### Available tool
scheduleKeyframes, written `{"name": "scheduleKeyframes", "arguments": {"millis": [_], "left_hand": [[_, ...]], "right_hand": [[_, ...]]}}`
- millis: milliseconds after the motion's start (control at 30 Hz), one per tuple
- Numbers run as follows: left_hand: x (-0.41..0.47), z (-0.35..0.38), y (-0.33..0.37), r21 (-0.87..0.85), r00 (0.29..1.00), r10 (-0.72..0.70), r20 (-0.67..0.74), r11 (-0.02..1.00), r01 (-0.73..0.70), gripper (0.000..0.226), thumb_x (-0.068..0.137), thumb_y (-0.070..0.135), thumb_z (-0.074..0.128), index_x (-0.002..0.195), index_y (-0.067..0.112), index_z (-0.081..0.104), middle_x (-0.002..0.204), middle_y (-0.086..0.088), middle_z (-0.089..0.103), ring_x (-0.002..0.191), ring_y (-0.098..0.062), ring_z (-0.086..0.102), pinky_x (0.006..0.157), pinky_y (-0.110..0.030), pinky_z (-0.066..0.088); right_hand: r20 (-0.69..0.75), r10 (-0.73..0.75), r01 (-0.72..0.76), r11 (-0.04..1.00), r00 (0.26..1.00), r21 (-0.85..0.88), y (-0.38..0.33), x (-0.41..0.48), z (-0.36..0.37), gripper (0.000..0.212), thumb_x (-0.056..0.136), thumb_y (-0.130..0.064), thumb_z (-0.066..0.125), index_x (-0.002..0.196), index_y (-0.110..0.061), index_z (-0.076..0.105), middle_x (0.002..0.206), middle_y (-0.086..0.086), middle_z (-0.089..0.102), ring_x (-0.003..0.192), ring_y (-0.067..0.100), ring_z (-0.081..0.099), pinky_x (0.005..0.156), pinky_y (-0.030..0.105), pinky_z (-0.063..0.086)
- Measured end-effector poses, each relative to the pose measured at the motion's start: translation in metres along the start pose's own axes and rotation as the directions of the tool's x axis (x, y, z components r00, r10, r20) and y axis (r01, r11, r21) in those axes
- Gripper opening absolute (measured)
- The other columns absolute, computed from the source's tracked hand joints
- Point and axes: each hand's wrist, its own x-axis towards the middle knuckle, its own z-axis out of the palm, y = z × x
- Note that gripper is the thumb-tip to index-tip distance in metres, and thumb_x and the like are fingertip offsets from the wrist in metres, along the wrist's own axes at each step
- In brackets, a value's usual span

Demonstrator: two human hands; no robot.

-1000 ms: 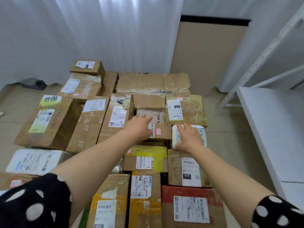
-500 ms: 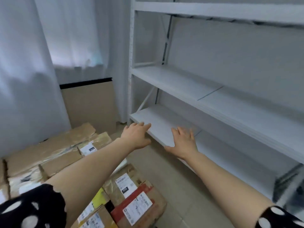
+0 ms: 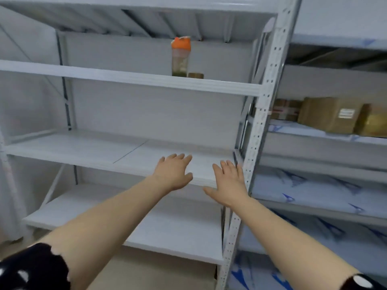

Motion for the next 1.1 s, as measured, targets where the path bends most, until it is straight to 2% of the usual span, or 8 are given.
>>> {"name": "scheduleKeyframes", "arguments": {"millis": [167,300,433,600,867,1100], "left_hand": [[0.061,-0.006,0.149,-0.018,0.983,0.162,-0.085,0.986,-0.165,0.058,0.096,0.042,0.042,0.147,0.020,0.028,0.148,-0.005,0.038,0.136,-0.026,0.034,0.110,-0.041,0.030],[0.094,-0.009,0.251,-0.027,0.954,0.256,-0.154,0.964,-0.263,0.059,0.095,0.043,0.043,0.148,0.020,0.029,0.148,-0.005,0.039,0.135,-0.025,0.035,0.110,-0.041,0.030],[0.123,-0.009,0.321,-0.047,0.935,0.312,-0.168,0.945,-0.324,0.062,0.095,0.045,0.043,0.149,0.020,0.026,0.150,-0.003,0.036,0.137,-0.025,0.033,0.112,-0.041,0.027],[0.165,-0.018,0.378,-0.005,0.916,0.359,-0.179,0.931,-0.366,0.063,0.097,0.045,0.042,0.151,0.020,0.022,0.154,-0.004,0.030,0.140,-0.025,0.029,0.114,-0.040,0.025],[0.252,-0.022,0.440,-0.067,0.882,0.397,-0.252,0.903,-0.425,0.062,0.097,0.041,0.045,0.150,0.019,0.024,0.151,-0.004,0.036,0.137,-0.025,0.036,0.110,-0.039,0.033],[0.369,-0.012,0.471,-0.218,0.901,0.347,-0.260,0.888,-0.405,0.060,0.098,0.035,0.045,0.151,0.018,0.023,0.149,-0.008,0.039,0.135,-0.028,0.038,0.107,-0.040,0.036]], "right_hand": [[-0.081,0.131,-0.136,0.988,0.988,-0.067,0.145,-0.029,-0.044,0.079,0.091,-0.058,0.044,0.151,-0.016,0.014,0.160,0.011,0.006,0.147,0.026,-0.002,0.116,0.045,-0.009],[-0.121,0.221,-0.234,0.967,0.968,-0.102,0.240,-0.049,-0.076,0.077,0.091,-0.058,0.043,0.150,-0.015,0.017,0.158,0.013,0.012,0.147,0.028,0.002,0.117,0.045,-0.005],[-0.135,0.289,-0.302,0.950,0.948,-0.085,0.309,-0.060,-0.099,0.075,0.093,-0.055,0.044,0.150,-0.014,0.017,0.158,0.015,0.009,0.147,0.028,0.002,0.119,0.044,-0.002],[-0.151,0.331,-0.340,0.940,0.931,-0.032,0.370,-0.056,-0.115,0.075,0.094,-0.049,0.048,0.151,-0.014,0.014,0.159,0.016,0.005,0.147,0.029,0.006,0.119,0.040,0.007],[-0.158,0.421,-0.395,0.902,0.893,0.173,0.449,-0.011,-0.127,0.069,0.096,-0.037,0.048,0.152,-0.015,0.013,0.160,0.010,0.005,0.147,0.025,0.010,0.114,0.039,0.021],[-0.207,0.428,-0.366,0.888,0.880,0.278,0.520,0.061,-0.136,0.049,0.099,-0.025,0.046,0.144,-0.012,0.031,0.148,0.008,0.035,0.134,0.023,0.036,0.105,0.032,0.032]]}}
